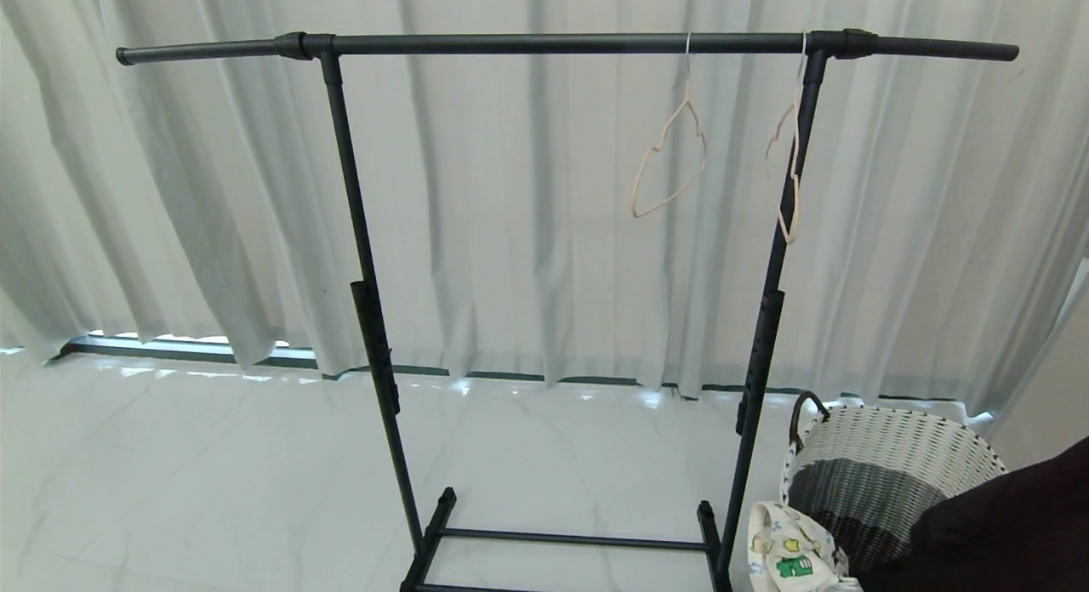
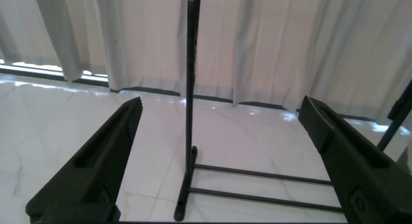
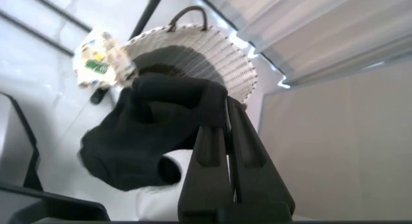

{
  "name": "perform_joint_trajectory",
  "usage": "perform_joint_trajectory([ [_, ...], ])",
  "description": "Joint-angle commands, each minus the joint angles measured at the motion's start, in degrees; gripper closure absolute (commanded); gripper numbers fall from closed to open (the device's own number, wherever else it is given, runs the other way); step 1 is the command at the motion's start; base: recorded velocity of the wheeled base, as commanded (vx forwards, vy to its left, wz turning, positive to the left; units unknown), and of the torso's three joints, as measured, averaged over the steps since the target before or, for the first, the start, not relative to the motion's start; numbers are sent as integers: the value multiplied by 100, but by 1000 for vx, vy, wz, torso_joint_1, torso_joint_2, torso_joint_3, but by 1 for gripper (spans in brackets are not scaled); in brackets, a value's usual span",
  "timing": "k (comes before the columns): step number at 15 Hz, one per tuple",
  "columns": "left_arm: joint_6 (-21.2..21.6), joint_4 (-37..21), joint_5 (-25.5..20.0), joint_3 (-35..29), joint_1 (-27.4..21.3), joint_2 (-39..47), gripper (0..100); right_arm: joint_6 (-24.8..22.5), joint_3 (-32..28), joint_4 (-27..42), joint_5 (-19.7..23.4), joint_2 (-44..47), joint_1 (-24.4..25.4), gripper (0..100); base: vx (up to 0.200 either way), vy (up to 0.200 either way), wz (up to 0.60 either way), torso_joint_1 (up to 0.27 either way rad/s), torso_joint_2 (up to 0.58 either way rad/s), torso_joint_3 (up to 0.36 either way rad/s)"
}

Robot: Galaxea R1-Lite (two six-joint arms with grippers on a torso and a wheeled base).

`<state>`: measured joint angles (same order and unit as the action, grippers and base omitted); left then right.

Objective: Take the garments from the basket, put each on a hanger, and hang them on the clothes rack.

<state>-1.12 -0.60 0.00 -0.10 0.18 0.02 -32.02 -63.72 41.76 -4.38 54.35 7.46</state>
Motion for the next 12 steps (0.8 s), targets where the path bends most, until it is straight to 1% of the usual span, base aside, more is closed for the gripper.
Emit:
perform_joint_trajectory([
  [1,-2,-2,0,1,-1,6,0,-6,9,-10,-2,23,133,100,-200,0,0,7,2,2],
  [4,-2,-2,0,1,8,6,0,-6,18,-10,-2,120,476,100,-200,0,0,1,4,2],
  [5,7,-2,0,1,8,6,0,-6,9,-10,-2,190,625,100,0,0,0,0,0,0],
  [6,7,-2,0,1,8,6,0,-6,9,-10,-2,208,651,100,0,0,0,0,0,0],
  [8,15,-2,0,1,8,6,0,3,0,-46,-2,498,1091,100,0,0,0,0,0,0],
  [9,235,-2,-35,1,8,6,0,3,0,-46,-2,630,1249,100,0,0,0,0,0,0],
  [10,657,-2,-105,10,8,6,0,21,0,-54,-2,806,1398,100,0,0,0,0,0,0],
  [11,710,-2,-123,10,8,6,0,38,-9,-134,-2,981,1539,100,0,0,0,0,0,0],
  [12,675,7,-123,10,-1,6,0,38,0,-274,7,1157,1636,100,0,0,0,0,0,0],
])
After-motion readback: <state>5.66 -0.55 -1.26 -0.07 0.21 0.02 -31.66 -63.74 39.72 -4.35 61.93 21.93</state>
